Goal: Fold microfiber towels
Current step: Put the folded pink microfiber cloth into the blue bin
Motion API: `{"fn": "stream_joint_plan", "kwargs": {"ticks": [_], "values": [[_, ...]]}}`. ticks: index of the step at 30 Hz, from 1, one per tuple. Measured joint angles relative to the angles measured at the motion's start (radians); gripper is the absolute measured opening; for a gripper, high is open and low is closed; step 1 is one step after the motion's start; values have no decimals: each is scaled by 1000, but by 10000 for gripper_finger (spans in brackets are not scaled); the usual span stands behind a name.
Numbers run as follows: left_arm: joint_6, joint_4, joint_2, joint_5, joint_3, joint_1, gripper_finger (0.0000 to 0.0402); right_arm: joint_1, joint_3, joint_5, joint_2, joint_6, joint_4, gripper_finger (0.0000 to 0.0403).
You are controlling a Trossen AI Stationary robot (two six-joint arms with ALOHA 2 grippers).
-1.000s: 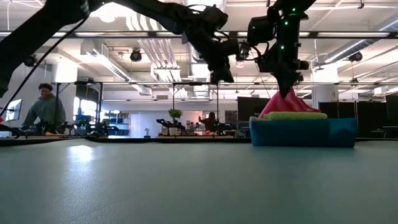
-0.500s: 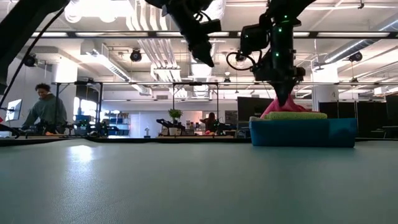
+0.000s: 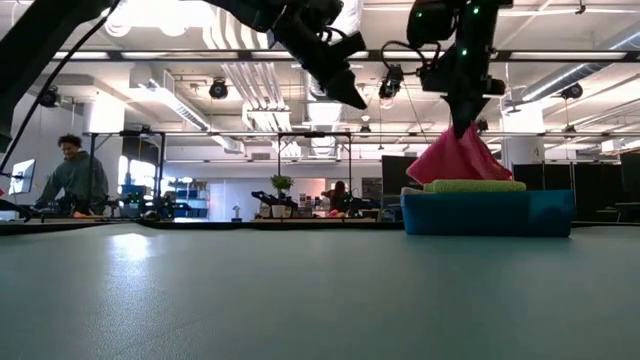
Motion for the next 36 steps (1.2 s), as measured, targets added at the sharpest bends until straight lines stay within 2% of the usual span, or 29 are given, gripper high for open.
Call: {"fn": "stream_joint_plan", "kwargs": {"ticks": [4, 9, 13, 18, 24, 27, 36], "values": [[83, 37, 0, -2, -12, 0, 0, 2, 0, -5, -51, 1, -1, 8], [94, 40, 0, -11, -29, 0, 9, 2, 0, -7, -106, 7, -1, 8], [94, 47, 0, -26, -32, 0, 46, 2, 0, -6, -143, 7, 0, 8], [94, 48, 0, -22, -35, -1, 114, 2, 0, -6, -172, 4, 5, 8], [38, 54, 0, 128, -36, -28, 171, 2, 24, -4, -177, -16, 10, 8], [10, 82, 0, 179, -37, -45, 177, 2, 56, -3, -177, -21, 12, 8], [-120, 223, 0, 154, -40, -68, 178, 13, 117, -3, -177, -36, 12, 8]]}}
